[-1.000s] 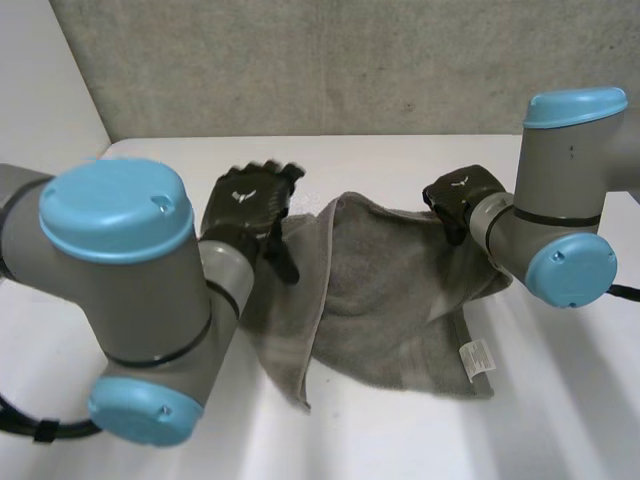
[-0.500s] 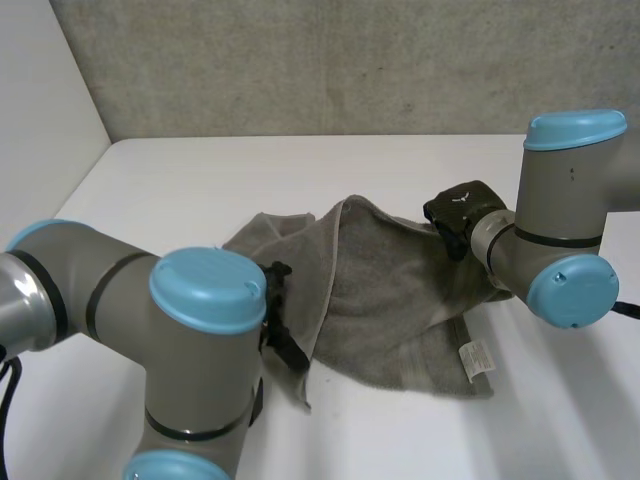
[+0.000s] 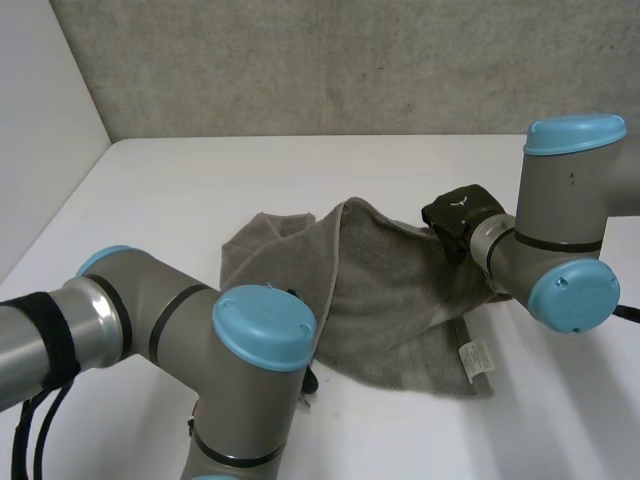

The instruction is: Fold the towel.

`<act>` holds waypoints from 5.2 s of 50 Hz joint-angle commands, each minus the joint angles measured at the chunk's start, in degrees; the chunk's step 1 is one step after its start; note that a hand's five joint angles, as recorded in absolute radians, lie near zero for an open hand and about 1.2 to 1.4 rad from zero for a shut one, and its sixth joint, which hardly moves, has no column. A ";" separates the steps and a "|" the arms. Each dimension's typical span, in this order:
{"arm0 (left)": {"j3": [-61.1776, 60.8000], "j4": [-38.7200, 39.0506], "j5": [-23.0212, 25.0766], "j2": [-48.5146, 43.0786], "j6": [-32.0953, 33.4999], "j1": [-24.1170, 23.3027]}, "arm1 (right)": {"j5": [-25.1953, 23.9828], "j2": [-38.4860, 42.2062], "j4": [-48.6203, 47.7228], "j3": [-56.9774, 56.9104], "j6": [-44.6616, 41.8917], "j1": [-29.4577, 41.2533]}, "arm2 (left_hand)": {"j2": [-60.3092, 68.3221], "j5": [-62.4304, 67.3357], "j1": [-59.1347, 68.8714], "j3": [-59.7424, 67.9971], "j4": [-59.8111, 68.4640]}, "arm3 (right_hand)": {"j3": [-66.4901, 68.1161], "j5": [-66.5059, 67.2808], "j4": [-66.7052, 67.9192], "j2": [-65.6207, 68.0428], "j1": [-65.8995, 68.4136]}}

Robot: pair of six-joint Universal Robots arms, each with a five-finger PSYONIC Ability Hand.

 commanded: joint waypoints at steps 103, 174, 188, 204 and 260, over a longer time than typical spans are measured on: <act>3.23 -9.48 16.72 17.96 42.87 25.61 | -18.99 -16.83 32.21 -3.47 -14.04 -12.48 | 59.94 60.07 59.99 59.94 60.16 | 3.62 2.04 3.39 4.18 4.38; -13.45 22.68 41.94 11.79 55.96 37.65 | -7.12 -4.59 -2.77 13.93 1.32 -4.83 | 59.94 60.07 59.99 59.94 60.16 | -21.56 -23.13 -21.78 -20.99 -20.80; -13.81 23.74 41.86 11.08 53.06 37.83 | -3.96 -6.08 -3.83 18.68 1.85 -7.73 | 59.94 60.07 59.99 59.94 60.16 | -30.30 -31.88 -30.53 -29.74 -29.54; -13.81 23.91 41.77 10.91 52.89 38.44 | -4.22 -9.95 -15.34 28.52 3.25 -11.51 | 59.94 60.07 59.99 59.94 60.16 | -42.92 -44.49 -43.15 -42.35 -42.16; -12.05 26.72 40.89 0.80 53.59 38.53 | -8.97 -19.35 -14.99 28.70 6.25 -16.61 | 17.74 17.86 17.78 17.74 17.95 | 3.62 2.04 3.39 4.18 4.38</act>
